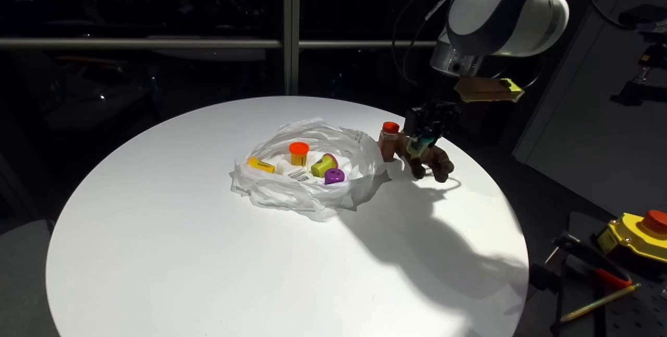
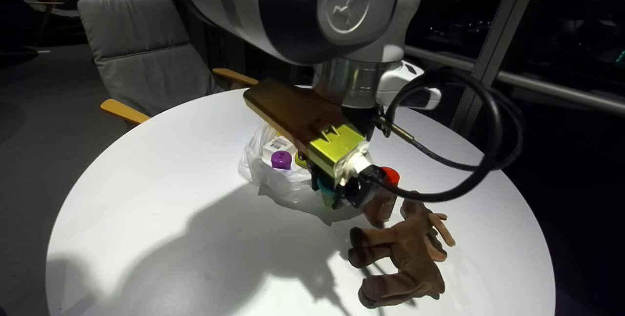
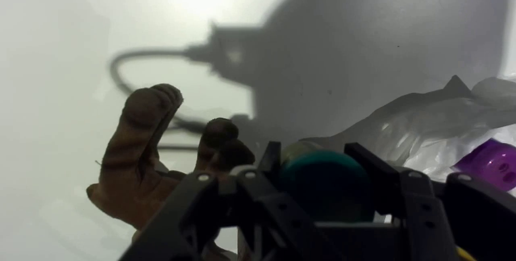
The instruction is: Pick up all the objects from the plastic bag and put them on the table.
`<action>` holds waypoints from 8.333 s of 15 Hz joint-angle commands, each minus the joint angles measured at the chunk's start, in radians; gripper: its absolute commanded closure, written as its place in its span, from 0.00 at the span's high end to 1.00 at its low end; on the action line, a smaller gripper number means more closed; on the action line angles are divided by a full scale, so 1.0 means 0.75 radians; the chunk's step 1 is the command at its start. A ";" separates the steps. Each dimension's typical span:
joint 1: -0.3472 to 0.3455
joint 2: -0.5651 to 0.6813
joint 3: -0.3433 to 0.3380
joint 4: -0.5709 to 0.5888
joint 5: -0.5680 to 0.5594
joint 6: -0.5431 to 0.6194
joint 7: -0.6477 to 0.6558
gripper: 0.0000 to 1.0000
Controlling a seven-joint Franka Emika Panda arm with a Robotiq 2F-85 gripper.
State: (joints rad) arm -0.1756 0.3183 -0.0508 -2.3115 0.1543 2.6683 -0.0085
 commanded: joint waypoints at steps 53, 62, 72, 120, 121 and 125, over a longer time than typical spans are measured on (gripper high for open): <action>0.238 0.376 0.082 0.800 -0.154 -0.526 -0.043 1.00; 0.245 0.616 0.085 1.088 -0.219 -0.487 -0.056 1.00; 0.241 0.881 0.096 1.426 -0.209 -0.595 -0.057 1.00; 0.372 0.170 0.081 0.421 -0.212 -0.440 0.258 0.24; 0.376 0.132 0.083 0.352 -0.212 -0.393 0.271 0.24; 0.386 -0.036 0.090 0.061 -0.213 -0.234 0.313 0.24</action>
State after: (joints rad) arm 0.1042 0.4337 0.0139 -2.0698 -0.0161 2.4033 0.1911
